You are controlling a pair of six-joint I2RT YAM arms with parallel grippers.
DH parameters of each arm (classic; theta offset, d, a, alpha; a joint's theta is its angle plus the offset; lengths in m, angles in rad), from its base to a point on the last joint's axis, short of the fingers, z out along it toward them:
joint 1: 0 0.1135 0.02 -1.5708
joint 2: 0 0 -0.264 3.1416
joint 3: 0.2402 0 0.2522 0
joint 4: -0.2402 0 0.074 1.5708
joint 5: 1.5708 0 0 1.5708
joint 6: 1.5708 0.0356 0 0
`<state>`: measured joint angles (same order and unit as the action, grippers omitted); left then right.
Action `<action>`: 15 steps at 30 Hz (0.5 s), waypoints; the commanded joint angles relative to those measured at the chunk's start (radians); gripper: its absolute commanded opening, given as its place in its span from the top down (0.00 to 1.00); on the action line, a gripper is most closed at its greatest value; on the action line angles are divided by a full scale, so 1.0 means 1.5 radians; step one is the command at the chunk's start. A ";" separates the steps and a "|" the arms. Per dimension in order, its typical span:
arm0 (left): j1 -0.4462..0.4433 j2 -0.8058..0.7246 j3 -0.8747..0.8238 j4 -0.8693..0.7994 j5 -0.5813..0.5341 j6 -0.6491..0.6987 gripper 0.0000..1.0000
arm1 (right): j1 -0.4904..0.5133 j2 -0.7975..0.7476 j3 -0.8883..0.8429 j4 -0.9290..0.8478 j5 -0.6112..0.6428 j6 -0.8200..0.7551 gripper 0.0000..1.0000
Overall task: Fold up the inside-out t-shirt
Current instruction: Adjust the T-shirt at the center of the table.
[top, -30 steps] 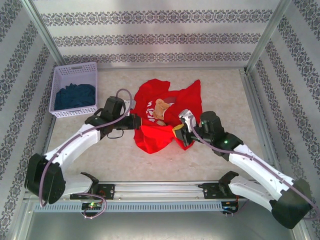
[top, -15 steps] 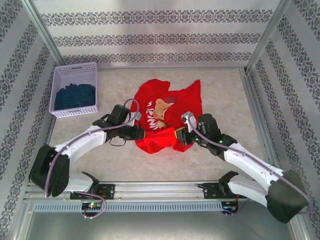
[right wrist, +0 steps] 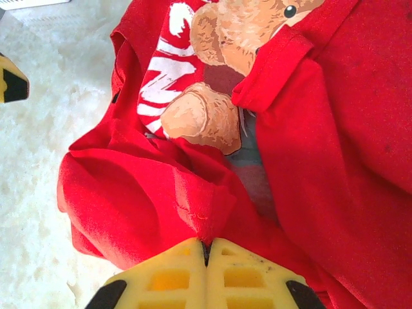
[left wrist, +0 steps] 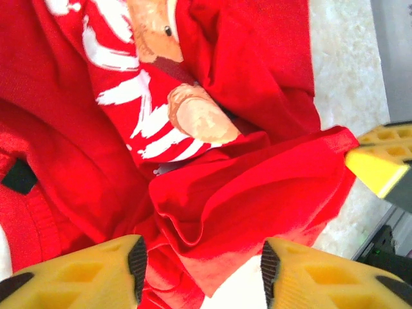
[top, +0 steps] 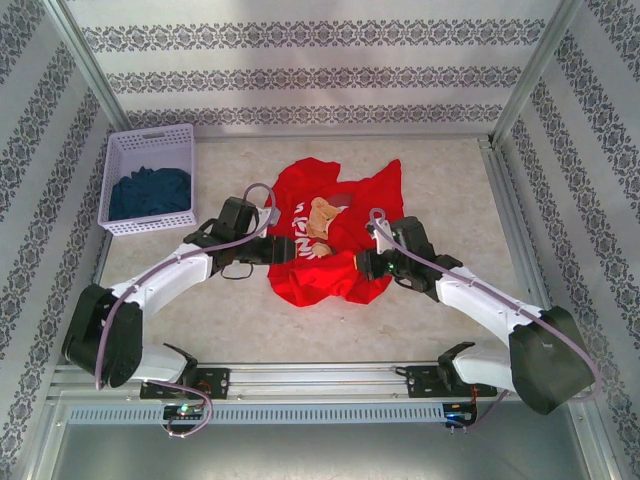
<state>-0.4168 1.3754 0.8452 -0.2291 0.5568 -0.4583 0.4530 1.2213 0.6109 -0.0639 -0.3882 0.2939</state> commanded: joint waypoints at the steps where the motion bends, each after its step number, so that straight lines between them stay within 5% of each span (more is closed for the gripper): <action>1: 0.006 -0.012 -0.035 0.082 0.036 0.048 0.42 | -0.015 0.009 0.031 -0.008 -0.014 0.016 1.00; 5: 0.003 0.036 -0.036 0.099 0.038 0.041 0.40 | -0.019 0.023 0.045 -0.032 -0.007 0.032 1.00; 15: -0.053 0.145 0.001 0.090 0.052 0.035 0.61 | -0.018 0.019 0.019 -0.080 0.032 0.055 1.00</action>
<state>-0.4599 1.5780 0.8238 -0.1253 0.6006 -0.4229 0.4335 1.2655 0.6529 -0.1192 -0.3809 0.3500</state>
